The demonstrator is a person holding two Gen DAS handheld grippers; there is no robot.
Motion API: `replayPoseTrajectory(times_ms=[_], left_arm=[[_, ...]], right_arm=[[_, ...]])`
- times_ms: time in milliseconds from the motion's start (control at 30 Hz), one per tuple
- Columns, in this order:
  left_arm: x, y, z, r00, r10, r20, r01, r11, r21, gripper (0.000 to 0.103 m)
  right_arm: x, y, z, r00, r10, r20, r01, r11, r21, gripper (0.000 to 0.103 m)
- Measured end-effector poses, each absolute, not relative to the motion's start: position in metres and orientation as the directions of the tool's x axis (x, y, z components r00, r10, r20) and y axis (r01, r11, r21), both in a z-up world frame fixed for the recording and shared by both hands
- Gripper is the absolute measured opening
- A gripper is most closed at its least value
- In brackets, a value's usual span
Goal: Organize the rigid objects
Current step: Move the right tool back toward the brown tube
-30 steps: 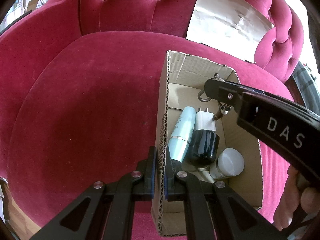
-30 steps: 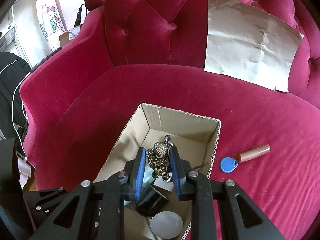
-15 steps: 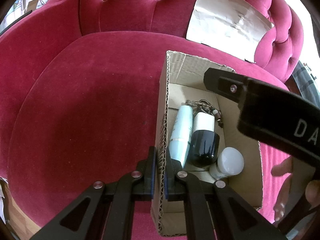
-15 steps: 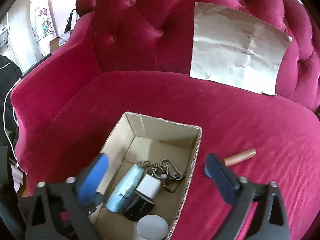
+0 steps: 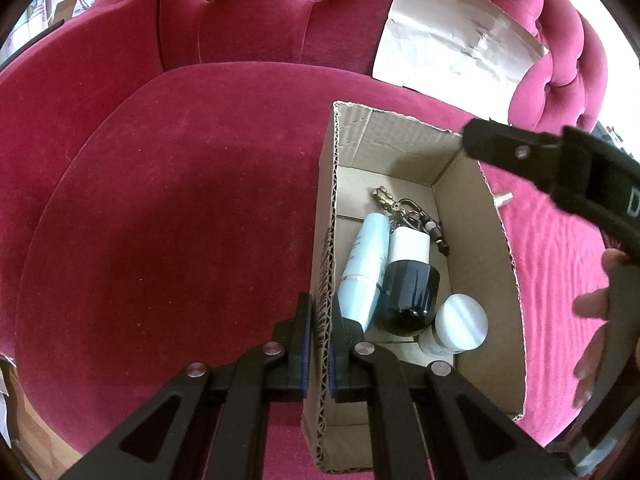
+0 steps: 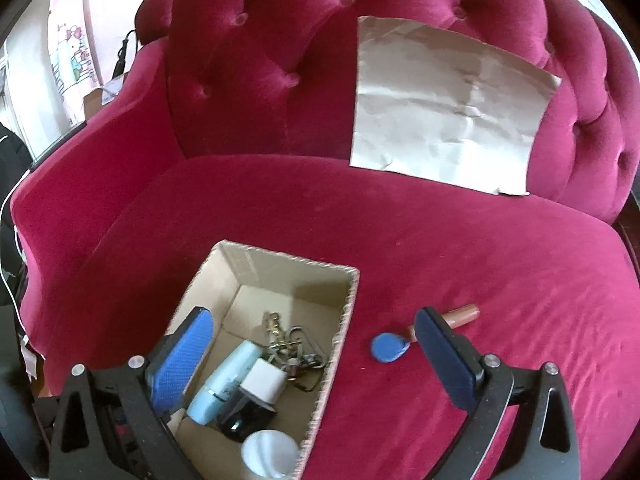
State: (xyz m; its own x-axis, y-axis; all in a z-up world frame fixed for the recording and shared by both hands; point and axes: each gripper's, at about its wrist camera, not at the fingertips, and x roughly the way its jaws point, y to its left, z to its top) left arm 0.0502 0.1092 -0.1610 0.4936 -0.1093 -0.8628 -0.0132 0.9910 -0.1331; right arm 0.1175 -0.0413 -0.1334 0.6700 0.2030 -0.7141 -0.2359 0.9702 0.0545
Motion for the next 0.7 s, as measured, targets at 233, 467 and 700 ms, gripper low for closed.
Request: replayPoseTrajectory(times_ms=[233, 467, 700], left_arm=[[0.050, 0.109, -0.161, 0.494, -0.110, -0.863, -0.013, 0.991, -0.134, 0.006], [0.050, 0.107, -0.161, 0.494, -0.107, -0.863, -0.015, 0.991, -0.132, 0.006], [0.050, 0.108, -0.161, 0.494, -0.108, -0.863, -0.014, 0.991, -0.132, 0.006]], right_arm=[[0.123, -0.070, -0.128, 0.688, 0.159, -0.708, -0.178, 0.983, 0.048, 0.103], [0.124, -0.095, -0.132, 0.692, 0.126, -0.711, -0.135, 0.990, 0.044, 0.103], [0.121, -0.114, -0.139, 0.692, 0.105, -0.714, -0.113, 0.993, 0.036, 0.103]])
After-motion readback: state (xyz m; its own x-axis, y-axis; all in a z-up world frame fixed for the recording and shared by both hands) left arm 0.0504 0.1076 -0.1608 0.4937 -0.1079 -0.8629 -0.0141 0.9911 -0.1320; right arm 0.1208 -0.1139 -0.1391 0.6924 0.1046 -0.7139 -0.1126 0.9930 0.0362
